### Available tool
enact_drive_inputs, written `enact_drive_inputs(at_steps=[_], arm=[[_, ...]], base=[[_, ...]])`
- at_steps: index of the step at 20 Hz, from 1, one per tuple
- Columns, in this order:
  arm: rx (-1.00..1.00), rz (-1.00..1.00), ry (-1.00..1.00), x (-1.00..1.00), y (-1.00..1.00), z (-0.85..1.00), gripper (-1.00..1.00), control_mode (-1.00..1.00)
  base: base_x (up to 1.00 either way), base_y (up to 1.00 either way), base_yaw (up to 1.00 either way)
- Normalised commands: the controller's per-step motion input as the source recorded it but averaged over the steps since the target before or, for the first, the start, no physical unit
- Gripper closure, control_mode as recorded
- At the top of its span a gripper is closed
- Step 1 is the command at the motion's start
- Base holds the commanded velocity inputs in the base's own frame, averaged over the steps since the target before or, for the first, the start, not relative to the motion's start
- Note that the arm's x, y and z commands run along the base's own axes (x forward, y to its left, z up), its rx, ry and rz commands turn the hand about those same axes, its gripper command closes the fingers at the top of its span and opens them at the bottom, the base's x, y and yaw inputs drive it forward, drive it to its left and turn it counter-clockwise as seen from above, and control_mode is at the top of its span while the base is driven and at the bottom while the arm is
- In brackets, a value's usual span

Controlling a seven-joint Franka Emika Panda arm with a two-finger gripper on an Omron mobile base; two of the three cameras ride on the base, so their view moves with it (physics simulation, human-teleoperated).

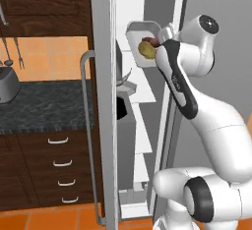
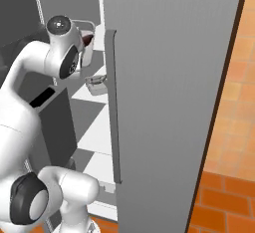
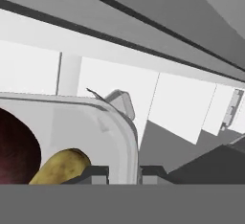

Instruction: Take the meat container that has the fish and place it on the second highest rack of the freezer. Then take the vegetable container that has the potatos and place it on the highest rack of the freezer.

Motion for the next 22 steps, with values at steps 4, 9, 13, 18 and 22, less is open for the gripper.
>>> enact_drive_inputs(at_steps=[4,9,13,18,22], arm=[[-0.10,-0.05,0.09,0.62,0.03,0.48,1.00,-1.00],[-0.16,-0.09,0.09,0.82,0.06,0.17,1.00,-1.00],[-0.01,-0.05,0.05,1.00,0.00,0.06,1.00,-1.00],[0.00,-0.03,0.00,1.00,-0.05,-0.01,1.00,-1.00],[0.00,-0.02,0.00,1.00,0.00,-0.21,1.00,-1.00]], base=[[0.00,0.00,0.00],[0.00,0.00,0.00],[0.00,0.00,0.00],[0.00,0.00,0.00],[0.00,0.00,0.00]])
